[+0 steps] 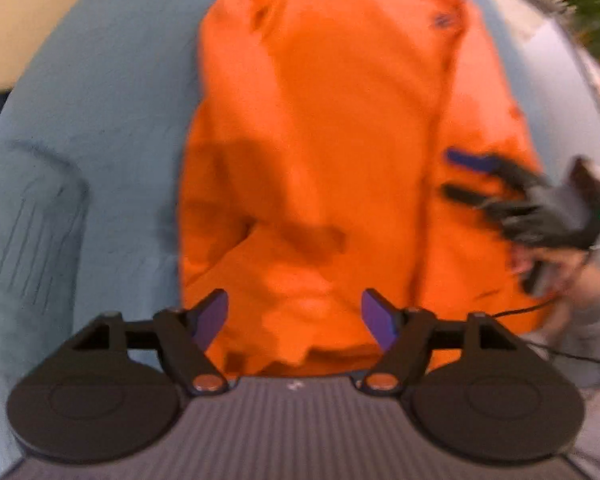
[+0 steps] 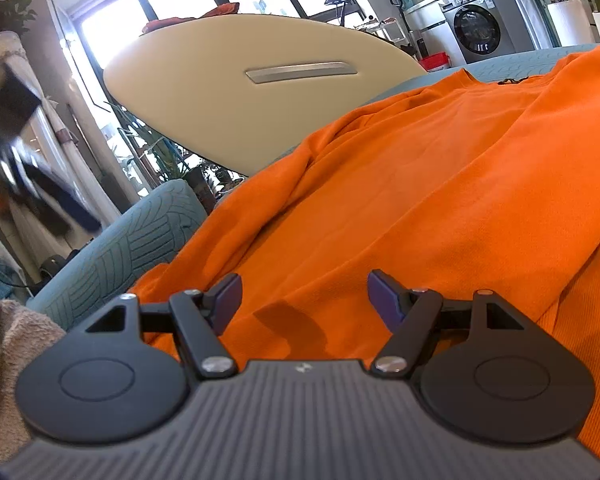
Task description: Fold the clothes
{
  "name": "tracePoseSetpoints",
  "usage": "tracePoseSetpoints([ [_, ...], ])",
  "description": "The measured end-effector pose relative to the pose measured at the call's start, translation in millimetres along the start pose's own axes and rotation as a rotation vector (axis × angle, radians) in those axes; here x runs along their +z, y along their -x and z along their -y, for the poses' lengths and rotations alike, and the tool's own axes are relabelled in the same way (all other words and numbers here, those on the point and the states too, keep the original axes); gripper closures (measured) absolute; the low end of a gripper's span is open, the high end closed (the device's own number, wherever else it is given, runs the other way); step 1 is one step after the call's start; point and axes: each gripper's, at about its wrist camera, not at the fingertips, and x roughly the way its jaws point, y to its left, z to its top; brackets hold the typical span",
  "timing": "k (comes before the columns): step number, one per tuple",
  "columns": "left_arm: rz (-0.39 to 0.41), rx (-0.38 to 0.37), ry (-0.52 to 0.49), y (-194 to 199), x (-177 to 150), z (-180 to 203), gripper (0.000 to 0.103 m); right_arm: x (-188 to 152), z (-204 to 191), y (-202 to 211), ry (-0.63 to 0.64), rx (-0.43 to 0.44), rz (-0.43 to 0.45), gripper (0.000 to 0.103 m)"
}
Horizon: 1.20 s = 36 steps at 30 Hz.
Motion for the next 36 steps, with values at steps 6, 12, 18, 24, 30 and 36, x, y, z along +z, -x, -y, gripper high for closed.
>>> tracePoseSetpoints([
  [6, 0.186, -0.011, 0.077, -2.5, 37.9, -10.1, 0.016, -0.1, -1.5, -2.3, 0.004, -0.004, -0.002, 0.032],
  [12, 0.367, -0.032, 0.2, -23.8, 126.6, -32.2, 0.011, -0.8, 0.5, -1.4, 0.0, 0.002, 0.003, 0.032],
  [18, 0.323, -0.055, 0.487, -94.2, 228.9, -82.2, 0.012, -2.7, 2.6, -1.4, -0.004, 0.01, 0.013, 0.032],
  [24, 0.285, 0.09, 0.527, -135.5, 270.5, -88.5, 0.013, -3.4, 0.3, -4.7, 0.005, 0.001, 0.016, 0.032],
  [30, 0.244, 0.119, 0.42, -154.8, 284.9, -59.0, 0.045, -2.4, -0.2, -5.4, 0.002, -0.006, 0.015, 0.032],
  [36, 0.225, 0.217, 0.277, -153.2, 283.4, -43.3, 0.089, -2.7, -1.7, -5.3, -0.005, -0.008, 0.016, 0.032],
])
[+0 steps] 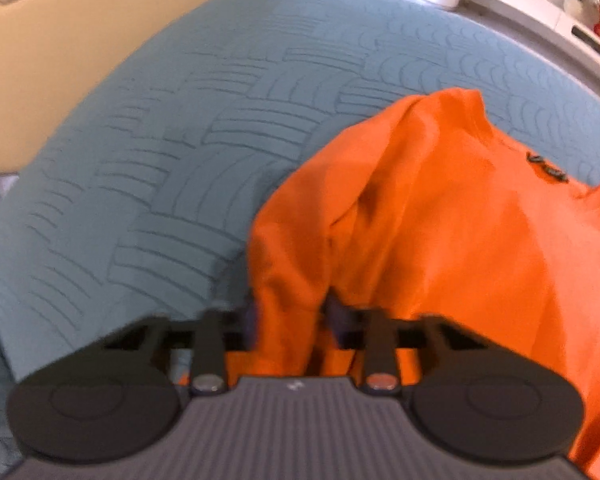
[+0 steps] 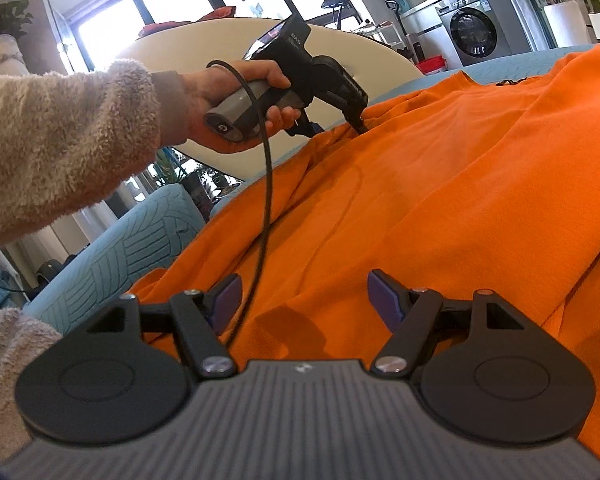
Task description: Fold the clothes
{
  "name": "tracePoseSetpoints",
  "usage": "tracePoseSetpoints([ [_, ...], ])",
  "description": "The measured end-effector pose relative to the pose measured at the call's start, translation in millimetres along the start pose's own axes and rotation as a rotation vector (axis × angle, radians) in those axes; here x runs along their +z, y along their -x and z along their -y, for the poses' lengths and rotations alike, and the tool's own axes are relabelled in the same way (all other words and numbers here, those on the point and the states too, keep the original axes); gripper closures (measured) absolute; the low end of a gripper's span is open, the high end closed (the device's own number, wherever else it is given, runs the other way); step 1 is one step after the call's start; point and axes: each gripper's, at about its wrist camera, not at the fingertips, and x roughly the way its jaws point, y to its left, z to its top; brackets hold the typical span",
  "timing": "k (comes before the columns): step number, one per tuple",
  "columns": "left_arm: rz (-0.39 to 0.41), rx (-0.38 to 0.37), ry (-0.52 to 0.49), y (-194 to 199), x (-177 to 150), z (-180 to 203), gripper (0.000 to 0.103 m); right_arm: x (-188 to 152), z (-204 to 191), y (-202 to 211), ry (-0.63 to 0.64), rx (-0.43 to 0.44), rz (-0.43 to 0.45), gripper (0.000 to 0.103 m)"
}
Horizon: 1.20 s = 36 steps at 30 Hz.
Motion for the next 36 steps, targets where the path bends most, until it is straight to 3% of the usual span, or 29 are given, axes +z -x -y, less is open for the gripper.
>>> tracePoseSetpoints([
  [4, 0.083, 0.004, -0.098, 29.4, -10.4, 13.8, 0.092, -0.6, 0.8, 0.2, -0.001, 0.001, 0.001, 0.032],
  [6, 0.134, -0.028, -0.186, 53.0, -23.9, 33.5, 0.093, -0.7, 1.5, 0.4, -0.001, 0.002, 0.001, 0.032],
  [8, 0.172, -0.105, -0.292, 77.3, -49.0, 64.0, 0.088, -0.6, 1.1, 0.3, 0.0, 0.001, 0.001, 0.032],
  [10, 0.132, -0.107, -0.366, 72.4, -66.2, 85.2, 0.07, -0.5, 0.8, 0.3, 0.001, 0.0, 0.0, 0.032],
  [12, 0.065, -0.049, -0.453, 56.1, -81.7, 102.5, 0.07, -0.3, 0.4, 0.3, 0.002, -0.002, -0.001, 0.032],
  [14, 0.067, -0.067, -0.404, 58.9, -89.1, 97.6, 0.069, 0.4, 1.1, 0.7, -0.002, 0.002, 0.0, 0.032],
  [15, 0.079, -0.095, -0.363, 66.0, -89.5, 91.7, 0.063, 0.8, 1.7, 0.7, -0.005, 0.004, 0.0, 0.032],
  [17, 0.147, -0.189, -0.216, 102.1, -95.1, 66.5, 0.032, 1.7, 0.9, -0.2, -0.007, 0.005, 0.0, 0.032],
  [18, 0.178, -0.201, -0.185, 113.2, -99.1, 58.9, 0.006, 2.0, 1.1, -0.3, -0.007, 0.004, -0.001, 0.032],
  [19, 0.247, -0.213, -0.126, 137.4, -110.0, 45.6, 0.001, 2.3, 1.3, -0.3, -0.008, 0.004, -0.002, 0.032],
  [23, 0.466, -0.261, -0.025, 210.1, -168.8, 14.3, 0.0, 5.3, 1.6, -0.3, -0.01, 0.017, -0.007, 0.028],
  [25, 0.529, -0.313, -0.021, 228.5, -192.1, 10.6, 0.0, 7.5, 1.4, 0.0, -0.013, 0.029, -0.009, 0.024],
  [29, 0.693, -0.492, -0.069, 237.0, -239.1, 5.3, 0.0, 17.9, 0.1, 7.7, -0.011, 0.027, 0.006, 0.023],
  [32, 0.61, -0.66, -0.035, 214.8, -246.2, -0.4, 0.0, 38.7, 1.5, 31.2, 0.012, -0.012, 0.049, 0.023],
  [34, 0.476, -0.705, -0.018, 204.7, -242.2, -0.5, 0.0, 55.9, 5.9, 56.4, 0.022, -0.047, 0.094, 0.023],
  [36, 0.388, -0.698, 0.014, 195.5, -239.3, -2.5, 0.0, 71.9, 10.8, 90.9, 0.05, -0.107, 0.142, 0.016],
])
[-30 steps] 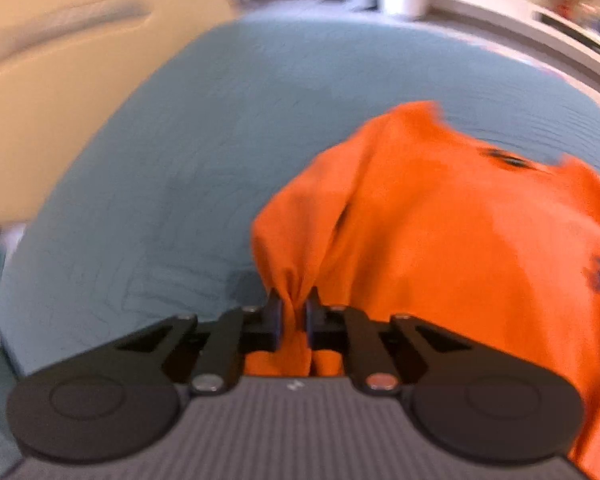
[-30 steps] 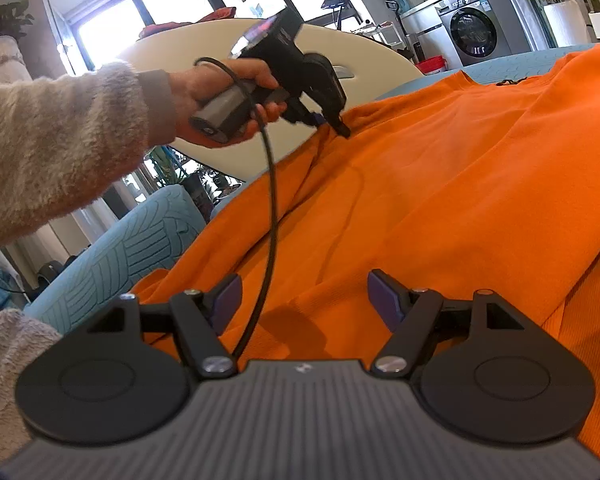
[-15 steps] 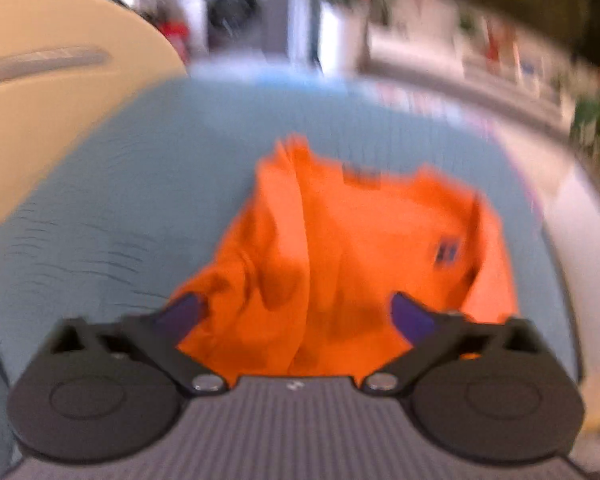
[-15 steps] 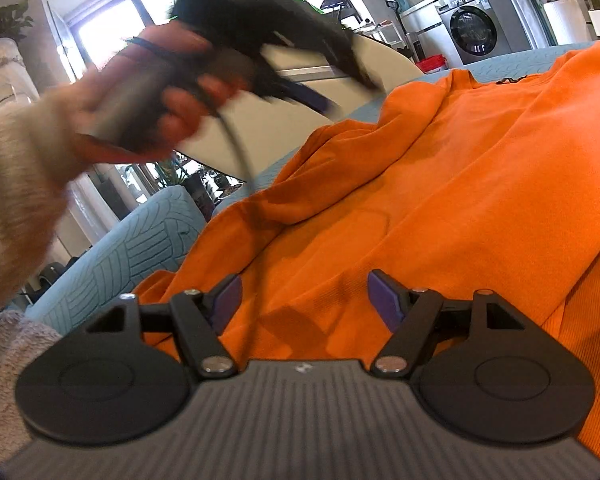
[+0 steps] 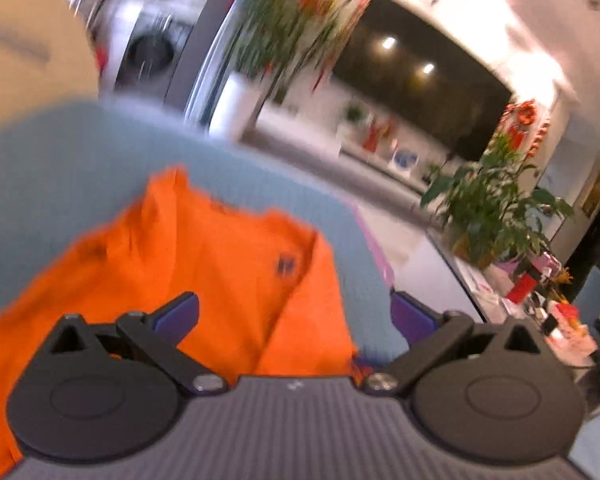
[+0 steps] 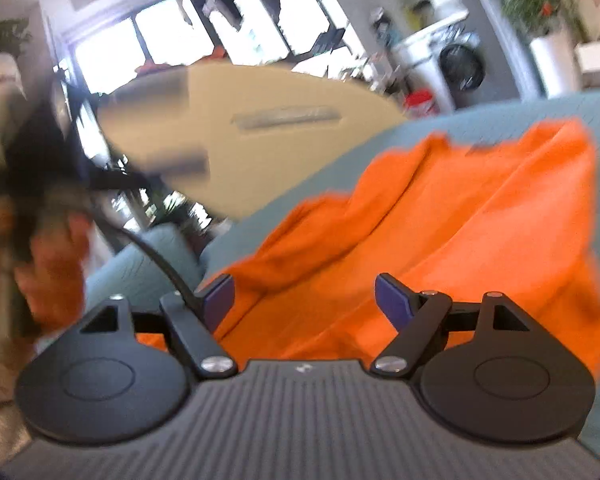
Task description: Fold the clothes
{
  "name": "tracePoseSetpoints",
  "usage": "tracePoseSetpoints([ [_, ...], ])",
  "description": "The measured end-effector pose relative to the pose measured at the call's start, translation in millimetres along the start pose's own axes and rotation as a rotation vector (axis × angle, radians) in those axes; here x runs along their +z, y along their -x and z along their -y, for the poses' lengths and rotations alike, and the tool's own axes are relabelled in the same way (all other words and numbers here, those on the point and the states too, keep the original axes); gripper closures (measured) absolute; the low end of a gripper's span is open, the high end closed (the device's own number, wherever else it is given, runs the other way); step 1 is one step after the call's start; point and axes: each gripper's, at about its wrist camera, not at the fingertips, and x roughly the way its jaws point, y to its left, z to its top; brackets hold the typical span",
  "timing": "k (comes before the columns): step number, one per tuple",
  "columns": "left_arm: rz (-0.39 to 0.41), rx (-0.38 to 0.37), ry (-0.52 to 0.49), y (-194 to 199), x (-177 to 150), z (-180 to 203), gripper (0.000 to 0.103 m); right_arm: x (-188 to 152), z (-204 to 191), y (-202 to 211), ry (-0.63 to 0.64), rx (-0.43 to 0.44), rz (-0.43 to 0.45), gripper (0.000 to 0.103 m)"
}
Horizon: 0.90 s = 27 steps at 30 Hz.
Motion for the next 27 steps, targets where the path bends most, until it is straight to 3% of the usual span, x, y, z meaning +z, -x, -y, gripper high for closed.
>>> tracePoseSetpoints([
  [2, -0.023, 0.007, -0.011, 0.7, -1.8, -0.7, 0.0, 7.6, 4.5, 21.0, 0.024, -0.061, 0.017, 0.017],
  [4, 0.003, -0.004, -0.026, 3.3, 0.6, 0.4, 0.0, 8.2, 6.5, 34.9, 0.022, -0.109, -0.005, 0.015],
  [7, 0.09, -0.023, -0.057, 17.0, 6.7, 3.4, 0.0, -4.9, -5.6, 51.3, 0.003, -0.024, -0.114, 0.015],
  [9, 0.162, -0.042, -0.074, 20.9, 10.8, 5.7, 0.0, -23.8, -35.6, 67.8, 0.1, 0.172, -0.184, 0.016],
  [10, 0.224, -0.092, -0.07, 33.0, 12.6, 4.5, 0.0, -29.7, -46.6, 74.1, 0.133, 0.271, -0.216, 0.017],
  [12, 0.252, -0.199, -0.037, 49.5, 14.3, 0.5, 0.0, -39.3, -67.1, 86.5, 0.174, 0.469, -0.28, 0.018],
  [15, 0.259, -0.398, 0.023, 61.7, 16.6, -9.7, 0.0, -39.3, -77.7, 101.2, 0.085, 0.604, -0.308, 0.017],
  [16, 0.257, -0.568, 0.095, 65.3, 16.4, -20.1, 0.0, -37.8, -78.8, 104.7, 0.037, 0.646, -0.333, 0.016],
  [18, 0.227, -0.71, 0.192, 66.4, 16.6, -29.7, 0.0, -36.9, -86.4, 116.6, 0.011, 0.722, -0.35, 0.017],
  [20, 0.195, -0.808, 0.272, 68.3, 17.4, -37.2, 0.0, -36.9, -93.2, 124.8, 0.029, 0.683, -0.303, 0.017],
  [23, 0.195, -0.807, 0.362, 100.3, 20.7, -46.4, 0.0, -39.2, -97.4, 137.1, 0.038, 0.545, -0.229, 0.017],
  [25, 0.173, -0.741, 0.295, 134.4, 23.8, -45.5, 0.0, -40.5, -93.1, 141.3, 0.033, 0.459, -0.204, 0.017],
  [27, 0.121, -0.582, 0.121, 188.5, 29.4, -37.3, 0.0, -43.7, -89.1, 144.3, 0.032, 0.402, -0.181, 0.017],
])
